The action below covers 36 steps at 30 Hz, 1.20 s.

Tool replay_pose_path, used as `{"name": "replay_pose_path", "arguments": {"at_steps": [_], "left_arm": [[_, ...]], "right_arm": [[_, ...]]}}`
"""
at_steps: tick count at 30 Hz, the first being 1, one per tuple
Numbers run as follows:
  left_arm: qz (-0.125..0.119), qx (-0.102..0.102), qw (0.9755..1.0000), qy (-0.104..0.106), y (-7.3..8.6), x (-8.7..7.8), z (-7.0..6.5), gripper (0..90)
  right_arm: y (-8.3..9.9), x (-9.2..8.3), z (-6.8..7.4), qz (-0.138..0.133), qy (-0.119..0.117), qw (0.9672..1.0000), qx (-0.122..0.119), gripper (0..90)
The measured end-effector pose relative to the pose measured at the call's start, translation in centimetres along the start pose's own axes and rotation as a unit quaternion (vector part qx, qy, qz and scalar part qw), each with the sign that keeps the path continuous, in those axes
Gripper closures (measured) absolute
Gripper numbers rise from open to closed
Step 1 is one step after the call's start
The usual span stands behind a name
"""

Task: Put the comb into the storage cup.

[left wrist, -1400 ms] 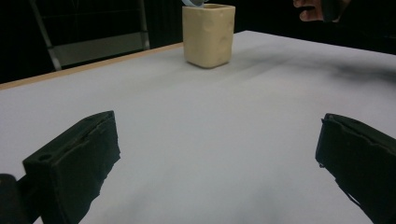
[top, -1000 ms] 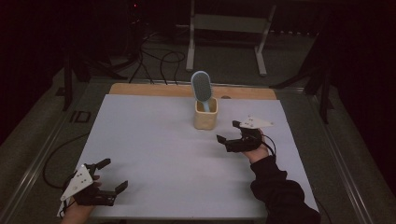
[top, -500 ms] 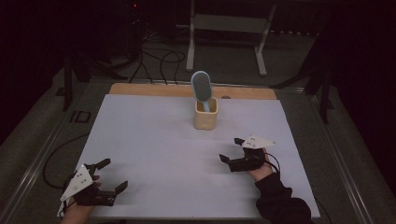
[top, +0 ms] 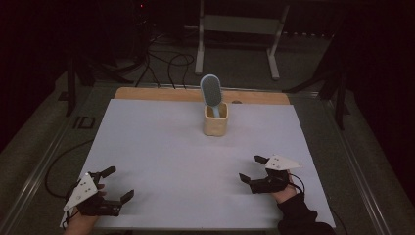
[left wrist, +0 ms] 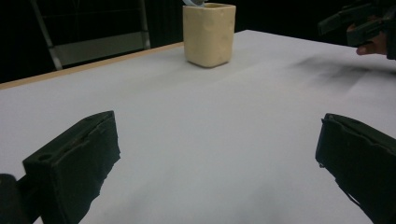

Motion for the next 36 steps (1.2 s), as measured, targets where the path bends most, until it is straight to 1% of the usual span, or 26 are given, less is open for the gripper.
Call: {"name": "replay_pose_path", "arguments": {"at_steps": [1, 3, 8, 10, 11, 15, 16, 19, 27, 28, 29, 31, 33, 34, 36], "left_arm": [[0.001, 0.0, 1.0, 0.0, 0.0, 0.0, 0.0, 0.0], [0.001, 0.001, 1.0, -0.001, 0.0, 0.0, 0.0, 0.0], [0.002, 0.002, 1.0, -0.001, 0.0, 0.0, 0.0, 0.0], [0.001, 0.003, 1.0, -0.001, 0.0, 0.0, 0.0, 0.0], [0.002, 0.002, 1.0, 0.0, 0.0, 0.0, 0.0, 0.0], [0.002, 0.002, 1.0, 0.0, 0.0, 0.0, 0.0, 0.0], [0.002, 0.002, 1.0, -0.001, 0.1, 0.0, 0.0, 0.0], [0.002, 0.002, 1.0, 0.0, 0.1, 0.0, 0.0, 0.0], [0.004, 0.001, 1.0, 0.0, 0.1, 0.0, -0.1, 0.0], [0.003, 0.002, 1.0, -0.001, 0.1, 0.0, -0.1, 0.0], [0.002, 0.002, 1.0, -0.001, 0.1, 0.0, -0.1, 0.0], [0.003, -0.001, 1.0, -0.001, 0.1, 0.0, 0.0, 0.0], [0.003, 0.0, 1.0, -0.001, 0.1, 0.0, 0.0, 0.0], [0.003, 0.0, 1.0, 0.0, 0.1, 0.0, -0.1, 0.0], [0.005, 0.001, 1.0, 0.0, 0.2, 0.0, -0.1, 0.0]], "right_arm": [[0.3, -0.1, -0.1, 0.003, 0.001, 1.0, 0.0, 9.5], [0.8, -0.4, -0.4, 0.009, 0.007, 0.9999, 0.008, 9.5], [1.4, -1.1, -0.7, 0.007, 0.013, 0.9998, 0.017, 9.4], [1.7, -1.6, -0.6, 0.007, 0.011, 0.9995, 0.027, 9.4], [1.8, -1.7, -0.6, 0.006, 0.012, 0.9995, 0.028, 9.4], [1.9, -2.1, -0.6, 0.005, 0.015, 0.9995, 0.026, 9.4], [2.0, -2.2, -0.6, 0.003, 0.019, 0.9995, 0.025, 9.4], [2.4, -2.4, -0.3, 0.012, 0.011, 0.9994, 0.031, 9.4], [2.9, -3.1, 0.1, 0.016, 0.011, 0.9992, 0.034, 9.4], [3.0, -3.2, 0.1, 0.017, 0.013, 0.9992, 0.033, 9.4], [3.4, -3.4, 0.4, 0.021, 0.016, 0.9993, 0.026, 9.4], [3.5, -3.6, 0.6, 0.018, 0.019, 0.9994, 0.023, 9.4], [3.6, -3.7, 0.5, 0.019, 0.022, 0.9993, 0.022, 9.4], [3.6, -3.7, 0.3, 0.017, 0.031, 0.9992, 0.018, 9.4], [3.6, -3.7, 0.2, 0.017, 0.032, 0.9992, 0.018, 9.4]]}}
Point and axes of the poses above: each handheld gripper's, and its own axes: x roughly forward along the jaws, y roughly out of its underside, z roughly to its left, the point moved 9 cm from there along x, roughly forward along the jaws, and after that the axes turned 2 degrees about -z, right-handed, at the moved point
